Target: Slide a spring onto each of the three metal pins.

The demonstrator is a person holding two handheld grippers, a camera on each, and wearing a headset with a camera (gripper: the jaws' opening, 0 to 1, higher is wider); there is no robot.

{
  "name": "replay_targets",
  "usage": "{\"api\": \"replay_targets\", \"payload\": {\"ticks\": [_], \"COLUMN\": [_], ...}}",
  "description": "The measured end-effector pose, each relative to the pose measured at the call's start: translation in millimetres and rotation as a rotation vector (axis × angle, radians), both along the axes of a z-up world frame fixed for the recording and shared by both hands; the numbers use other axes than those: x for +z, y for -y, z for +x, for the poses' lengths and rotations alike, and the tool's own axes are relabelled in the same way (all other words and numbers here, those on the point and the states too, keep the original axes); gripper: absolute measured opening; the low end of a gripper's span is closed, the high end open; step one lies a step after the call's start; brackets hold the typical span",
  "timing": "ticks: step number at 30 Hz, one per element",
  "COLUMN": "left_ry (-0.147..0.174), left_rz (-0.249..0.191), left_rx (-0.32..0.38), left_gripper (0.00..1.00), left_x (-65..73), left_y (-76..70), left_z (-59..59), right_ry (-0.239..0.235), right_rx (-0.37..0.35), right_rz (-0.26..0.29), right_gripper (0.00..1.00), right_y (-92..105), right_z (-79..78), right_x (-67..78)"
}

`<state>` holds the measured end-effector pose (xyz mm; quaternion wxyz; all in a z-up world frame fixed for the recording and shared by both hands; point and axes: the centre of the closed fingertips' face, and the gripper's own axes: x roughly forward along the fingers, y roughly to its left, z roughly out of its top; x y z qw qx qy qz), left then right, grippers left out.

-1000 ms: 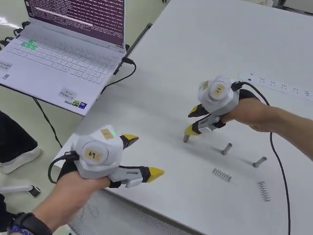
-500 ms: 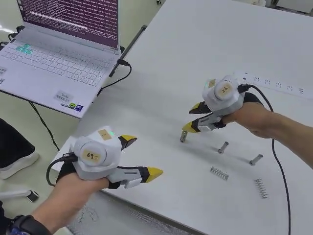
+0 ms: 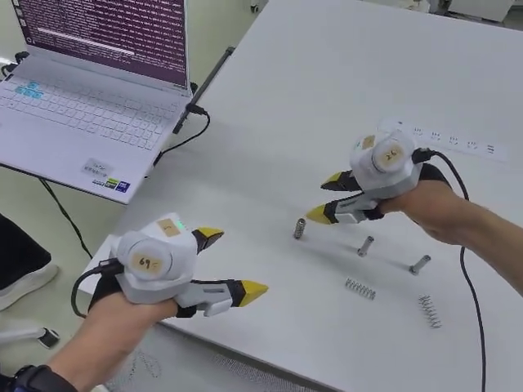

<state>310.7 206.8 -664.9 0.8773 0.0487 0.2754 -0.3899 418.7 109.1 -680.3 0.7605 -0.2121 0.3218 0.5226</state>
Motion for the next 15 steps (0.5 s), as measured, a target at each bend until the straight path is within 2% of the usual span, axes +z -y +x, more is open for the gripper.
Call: {"api": "replay_targets", "payload": {"ticks": [8, 15], "left_ry": [0.003, 0.004], "left_rz": [0.002, 0.003], "left_rx": [-0.007, -0.010], "left_gripper": [0.64, 0.64], "left_x": [1.3, 2.4], "left_y": [1.4, 1.7], "left_z": [1.8, 2.8], "right_ry": [0.001, 0.006], "right_rx": [-0.075, -0.133], "right_rz": [0.039, 0.051], "right_gripper": [0.43, 0.47], "right_y": [21.2, 43.5], "right_z": [-5.4, -9.4], "right_x": [5.7, 5.7]}}
